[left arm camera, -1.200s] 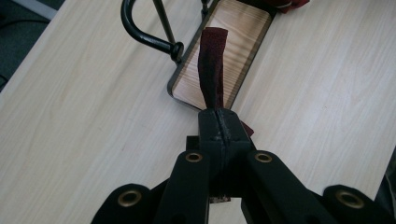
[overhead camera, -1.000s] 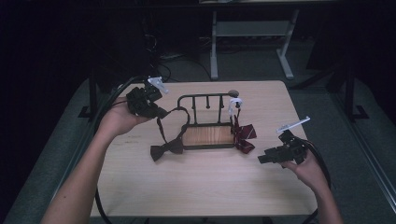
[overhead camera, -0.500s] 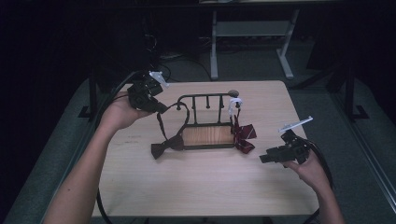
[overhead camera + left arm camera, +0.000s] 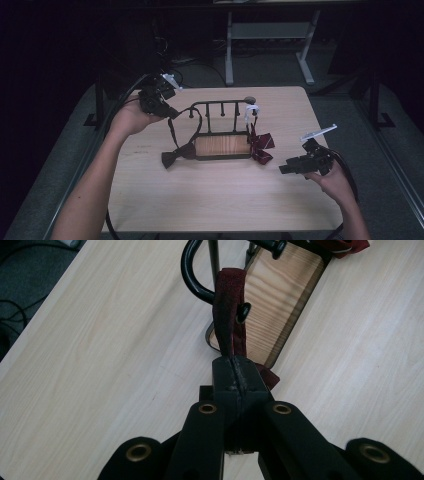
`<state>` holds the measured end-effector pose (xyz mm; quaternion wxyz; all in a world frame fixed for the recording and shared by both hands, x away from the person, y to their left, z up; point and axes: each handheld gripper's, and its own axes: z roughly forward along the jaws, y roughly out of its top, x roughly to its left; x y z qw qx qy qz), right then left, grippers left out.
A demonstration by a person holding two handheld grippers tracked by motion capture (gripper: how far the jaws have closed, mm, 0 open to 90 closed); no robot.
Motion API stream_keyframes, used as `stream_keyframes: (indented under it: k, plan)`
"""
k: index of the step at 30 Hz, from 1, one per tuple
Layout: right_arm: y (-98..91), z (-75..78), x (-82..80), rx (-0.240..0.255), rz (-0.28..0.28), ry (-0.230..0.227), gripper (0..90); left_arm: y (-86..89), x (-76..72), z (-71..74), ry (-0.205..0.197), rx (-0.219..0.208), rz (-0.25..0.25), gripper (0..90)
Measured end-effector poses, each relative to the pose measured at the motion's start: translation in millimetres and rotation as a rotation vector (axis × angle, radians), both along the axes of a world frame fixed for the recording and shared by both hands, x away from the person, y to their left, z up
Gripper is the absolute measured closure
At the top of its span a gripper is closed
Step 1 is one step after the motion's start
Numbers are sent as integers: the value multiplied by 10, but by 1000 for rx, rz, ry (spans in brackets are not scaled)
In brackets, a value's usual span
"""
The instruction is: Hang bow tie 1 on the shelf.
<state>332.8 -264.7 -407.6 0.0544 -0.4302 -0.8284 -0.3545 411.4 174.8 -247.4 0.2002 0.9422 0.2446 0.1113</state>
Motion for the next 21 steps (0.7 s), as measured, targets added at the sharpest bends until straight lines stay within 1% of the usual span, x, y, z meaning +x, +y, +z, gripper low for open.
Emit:
stream_keyframes:
  k: [1, 3, 6, 7, 9, 10, 11, 19, 21]
  plan:
    - [-3, 1, 0, 2, 0, 1, 434, -5, 22, -1, 2, 8, 1, 900]
    - [-5, 0, 1, 1, 0, 1, 434, -11, 32, -6, 2, 8, 7, 900]
    - [-10, -2, 5, 2, 0, 3, 434, -27, 64, -36, 13, 8, 17, 900]
    - [-13, -5, 8, 2, 0, 3, 434, -34, 89, -54, 18, 21, 16, 900]
    - [-15, -7, 9, 2, -2, 6, 434, -43, 97, -70, 22, 18, 23, 900]
    - [-19, -13, 12, 1, -1, 5, 434, -47, 110, -79, 22, 23, 24, 900]
    - [-20, -14, 13, 1, -1, 5, 434, -55, 140, -95, 28, 39, 28, 900]
    - [-29, -7, 13, 4, -2, 4, 434, -85, 201, -120, 28, 51, 42, 900]
    - [-33, -7, 14, 5, -6, 5, 434, -86, 226, -134, 30, 62, 52, 900]
